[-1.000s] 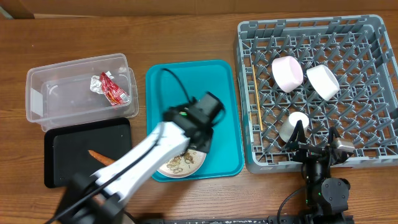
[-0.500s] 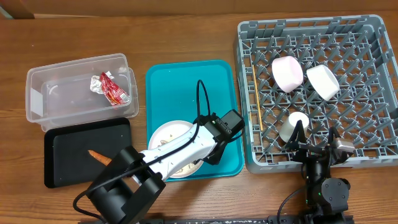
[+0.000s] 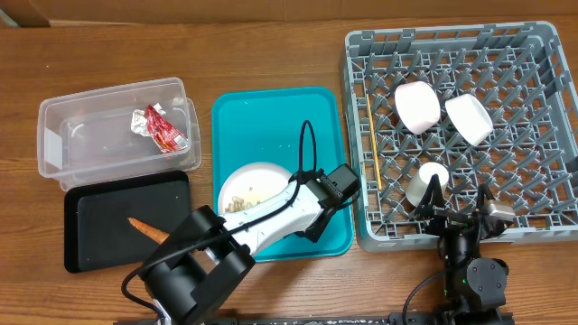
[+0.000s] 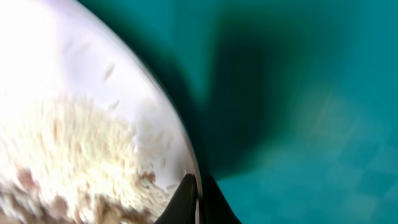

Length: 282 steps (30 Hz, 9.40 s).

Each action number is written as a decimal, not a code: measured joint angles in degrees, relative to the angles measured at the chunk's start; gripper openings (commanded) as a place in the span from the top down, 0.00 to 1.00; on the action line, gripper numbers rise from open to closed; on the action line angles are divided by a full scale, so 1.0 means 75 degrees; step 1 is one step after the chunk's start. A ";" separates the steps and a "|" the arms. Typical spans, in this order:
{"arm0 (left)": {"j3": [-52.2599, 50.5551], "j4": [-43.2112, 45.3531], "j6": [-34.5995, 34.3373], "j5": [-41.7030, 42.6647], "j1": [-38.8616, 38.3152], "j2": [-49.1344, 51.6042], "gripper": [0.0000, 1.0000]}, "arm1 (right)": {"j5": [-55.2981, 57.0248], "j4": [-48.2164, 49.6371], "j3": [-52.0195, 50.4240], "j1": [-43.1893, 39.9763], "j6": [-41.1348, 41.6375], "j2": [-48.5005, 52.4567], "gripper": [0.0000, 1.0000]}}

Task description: Sort waste into correct bins and load items into the dishwasher

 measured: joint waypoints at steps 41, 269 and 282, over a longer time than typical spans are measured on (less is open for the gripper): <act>0.2894 -0.4476 -0.2530 -0.0516 0.3771 -0.1687 0.96 | -0.0003 0.0003 0.0000 0.0000 0.0000 0.0000 0.00; -0.8300 0.4902 0.2882 0.2165 0.5444 -1.4274 0.00 | 0.0000 0.0006 0.0000 0.0000 0.0000 0.0000 0.00; -0.8317 0.4916 0.2882 0.2165 0.5444 -1.4274 0.00 | 0.0003 0.0006 0.0000 0.0000 0.0000 0.0000 0.00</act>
